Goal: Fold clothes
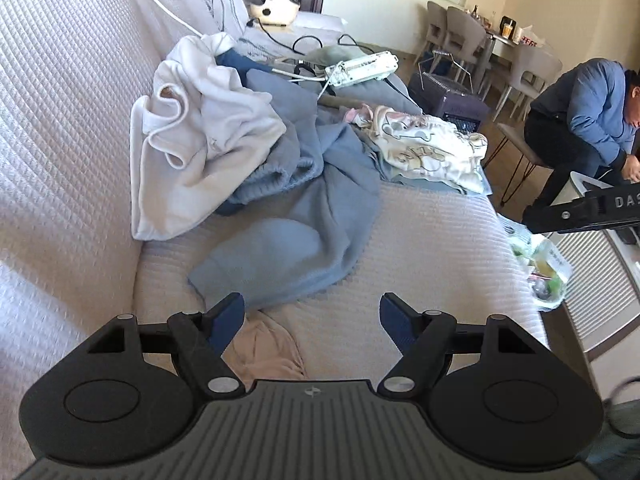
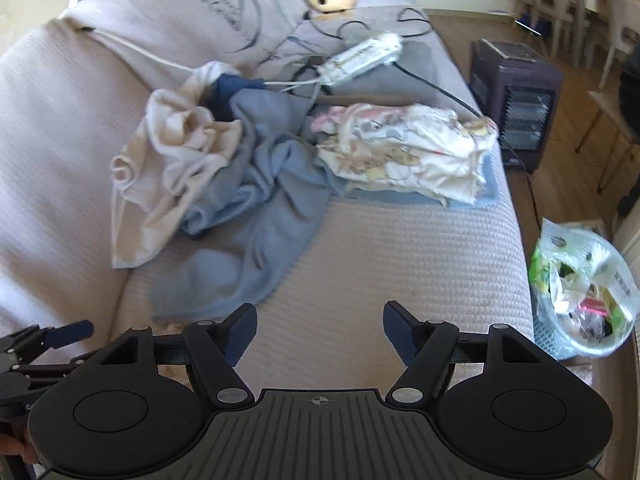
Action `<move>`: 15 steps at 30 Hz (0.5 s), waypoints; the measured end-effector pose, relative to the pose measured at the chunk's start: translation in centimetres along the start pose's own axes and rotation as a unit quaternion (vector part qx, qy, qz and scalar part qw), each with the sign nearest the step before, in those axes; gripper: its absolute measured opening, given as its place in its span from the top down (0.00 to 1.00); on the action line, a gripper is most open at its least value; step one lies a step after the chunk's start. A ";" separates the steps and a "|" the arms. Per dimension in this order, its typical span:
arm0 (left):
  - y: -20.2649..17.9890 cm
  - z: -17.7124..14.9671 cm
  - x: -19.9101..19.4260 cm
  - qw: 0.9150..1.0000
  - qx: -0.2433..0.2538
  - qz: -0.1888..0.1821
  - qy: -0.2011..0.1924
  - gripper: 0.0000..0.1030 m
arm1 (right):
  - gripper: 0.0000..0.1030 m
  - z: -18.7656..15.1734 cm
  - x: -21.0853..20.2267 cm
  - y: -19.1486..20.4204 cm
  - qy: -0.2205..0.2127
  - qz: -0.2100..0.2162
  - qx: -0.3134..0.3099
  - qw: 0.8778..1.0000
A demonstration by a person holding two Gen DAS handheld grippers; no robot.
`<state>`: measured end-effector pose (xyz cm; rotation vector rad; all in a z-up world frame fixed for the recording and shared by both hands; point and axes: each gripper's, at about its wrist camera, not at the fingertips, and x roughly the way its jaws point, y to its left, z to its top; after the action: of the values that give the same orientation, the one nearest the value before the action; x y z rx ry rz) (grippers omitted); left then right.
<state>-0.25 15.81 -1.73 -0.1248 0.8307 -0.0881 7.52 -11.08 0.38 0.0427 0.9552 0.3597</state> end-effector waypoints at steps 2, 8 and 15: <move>-1.0 1.0 -0.8 1.000 0.010 0.006 -0.001 0.30 | 0.30 0.2 -0.6 0.4 -0.005 0.006 -0.013 1.000; -4.6 3.3 -2.0 0.998 0.030 0.050 0.015 0.29 | 0.30 -0.2 -1.8 0.8 -0.021 0.030 -0.020 0.999; -7.2 4.3 -1.8 0.996 0.035 0.078 0.041 0.28 | 0.30 -0.9 -2.3 1.5 0.008 0.001 -0.049 0.999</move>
<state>1.50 9.25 3.52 0.0093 0.9163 0.0246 5.22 -10.55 1.97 -0.0496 0.9521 0.4090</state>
